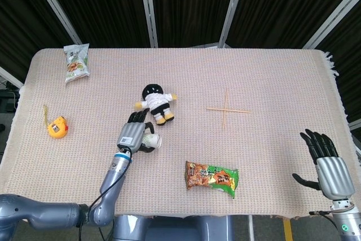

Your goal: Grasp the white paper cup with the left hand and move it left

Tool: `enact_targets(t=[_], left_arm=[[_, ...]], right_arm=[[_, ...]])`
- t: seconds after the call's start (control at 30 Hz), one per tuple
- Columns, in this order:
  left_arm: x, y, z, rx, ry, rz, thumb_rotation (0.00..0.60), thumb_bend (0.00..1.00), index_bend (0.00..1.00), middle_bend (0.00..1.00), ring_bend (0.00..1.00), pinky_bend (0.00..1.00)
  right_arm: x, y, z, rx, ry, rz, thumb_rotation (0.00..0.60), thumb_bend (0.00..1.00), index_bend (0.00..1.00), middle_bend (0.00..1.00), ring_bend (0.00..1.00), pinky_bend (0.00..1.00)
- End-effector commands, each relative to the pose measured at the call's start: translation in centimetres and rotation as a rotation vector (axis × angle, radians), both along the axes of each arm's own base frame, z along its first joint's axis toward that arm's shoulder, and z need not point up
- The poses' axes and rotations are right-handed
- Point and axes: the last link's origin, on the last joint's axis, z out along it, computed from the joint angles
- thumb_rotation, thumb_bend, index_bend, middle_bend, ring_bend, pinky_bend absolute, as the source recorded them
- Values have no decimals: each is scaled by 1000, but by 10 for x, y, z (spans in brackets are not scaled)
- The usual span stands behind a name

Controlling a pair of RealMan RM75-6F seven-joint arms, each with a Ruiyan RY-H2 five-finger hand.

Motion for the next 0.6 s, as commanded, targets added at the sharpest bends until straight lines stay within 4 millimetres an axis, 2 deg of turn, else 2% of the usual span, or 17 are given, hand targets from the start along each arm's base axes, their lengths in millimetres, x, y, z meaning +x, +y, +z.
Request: enact_targets(t=[0.03, 0.23, 0.3, 0.6], left_arm=[[-4, -12, -6, -33, -212, -12, 600, 89, 477, 0, 0, 0], [-29, -10, -15, -43, -208, -9, 600, 88, 476, 0, 0, 0], [-44, -9, -16, -47, -197, 15, 600, 87, 476, 0, 0, 0], [-82, -3, 3, -39, -167, 67, 600, 87, 457, 0, 0, 0]], right_arm=[[0, 0, 0, 1, 1, -3, 600, 40, 28, 0, 0, 0], [0, 0, -1, 3, 7, -3, 600, 40, 28, 0, 0, 0], [0, -1, -2, 6, 10, -3, 600, 40, 28, 0, 0, 0], [1, 0, -3, 14, 11, -1, 600, 41, 27, 0, 0, 0]])
